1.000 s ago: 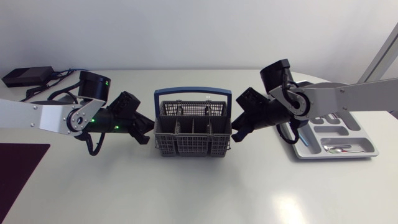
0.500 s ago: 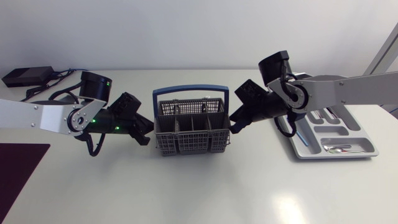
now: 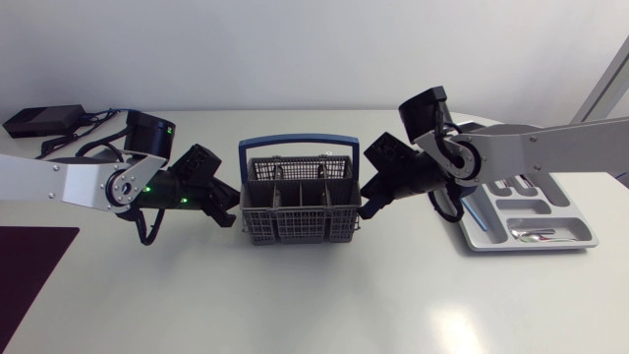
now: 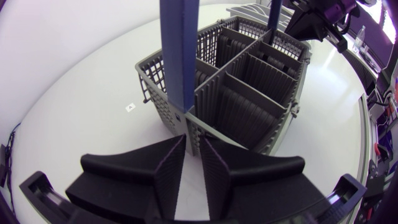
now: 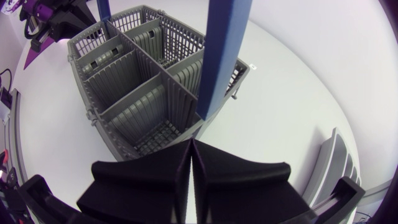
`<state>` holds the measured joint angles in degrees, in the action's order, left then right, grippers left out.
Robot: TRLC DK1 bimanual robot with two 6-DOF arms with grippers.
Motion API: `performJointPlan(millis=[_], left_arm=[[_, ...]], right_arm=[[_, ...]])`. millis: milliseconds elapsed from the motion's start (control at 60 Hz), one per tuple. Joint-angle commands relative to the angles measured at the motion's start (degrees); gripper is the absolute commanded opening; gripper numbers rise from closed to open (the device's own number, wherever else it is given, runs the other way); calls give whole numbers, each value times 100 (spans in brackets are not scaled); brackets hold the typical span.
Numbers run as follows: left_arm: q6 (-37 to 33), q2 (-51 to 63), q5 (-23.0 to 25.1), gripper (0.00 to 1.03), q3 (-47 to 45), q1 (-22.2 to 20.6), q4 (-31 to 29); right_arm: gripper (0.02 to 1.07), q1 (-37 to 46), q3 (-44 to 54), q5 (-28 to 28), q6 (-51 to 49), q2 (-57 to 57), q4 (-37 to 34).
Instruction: Unload the cutlery basket into the drawer organizer.
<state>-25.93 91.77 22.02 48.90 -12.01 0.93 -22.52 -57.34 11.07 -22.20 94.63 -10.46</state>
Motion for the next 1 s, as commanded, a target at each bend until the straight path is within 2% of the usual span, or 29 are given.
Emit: performJointPlan(millis=[0, 283, 350, 400, 500, 567, 650, 667, 800, 933, 983], left_arm=[[18, -1, 136, 22, 154, 32, 21], [27, -502, 136, 23, -74, 533, -67], [45, -634, 136, 28, -118, 621, -137], [53, -809, 136, 37, -180, 700, -234], [53, -1179, 136, 53, -320, 806, -348], [62, -1407, 74, 70, -355, 876, -524], [71, -1776, -84, 96, -434, 902, -647], [80, -1829, -110, 98, -452, 911, -647], [185, -2418, -330, 99, -610, 929, -655], [229, -2840, -462, 98, -707, 937, -858], [247, -2963, -462, 98, -777, 937, -884]], right_arm=[[9, -103, 188, 27, 128, -173, 9], [10, 424, 566, -246, 128, -788, -26], [10, 547, 654, -246, 110, -946, -44], [14, 705, 786, -281, 93, -1157, -44], [22, 952, 1006, -386, 49, -1597, -44], [28, 1092, 1146, -448, 14, -1887, -44], [41, 1259, 1340, -501, -39, -2309, -79], [43, 1286, 1366, -509, -48, -2370, -79], [64, 1584, 1595, -545, -162, -2985, -211], [76, 1910, 1805, -536, -250, -3539, -255], [84, 2006, 1885, -536, -277, -3759, -264]])
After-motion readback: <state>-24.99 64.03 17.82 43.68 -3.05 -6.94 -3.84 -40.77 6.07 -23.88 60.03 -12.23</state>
